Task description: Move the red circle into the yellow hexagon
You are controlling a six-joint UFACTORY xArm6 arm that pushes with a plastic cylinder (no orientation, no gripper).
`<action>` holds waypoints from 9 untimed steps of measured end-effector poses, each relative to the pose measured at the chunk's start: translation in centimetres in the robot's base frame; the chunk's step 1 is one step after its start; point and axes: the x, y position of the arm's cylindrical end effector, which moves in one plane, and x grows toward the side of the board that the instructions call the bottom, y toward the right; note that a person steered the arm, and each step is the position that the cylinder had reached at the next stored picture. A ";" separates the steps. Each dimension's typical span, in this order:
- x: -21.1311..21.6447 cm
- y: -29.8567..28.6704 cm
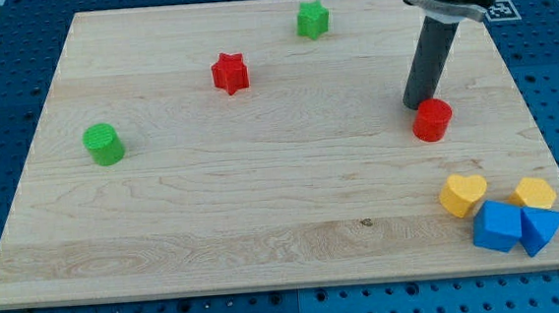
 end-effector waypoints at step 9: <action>5.2 4.7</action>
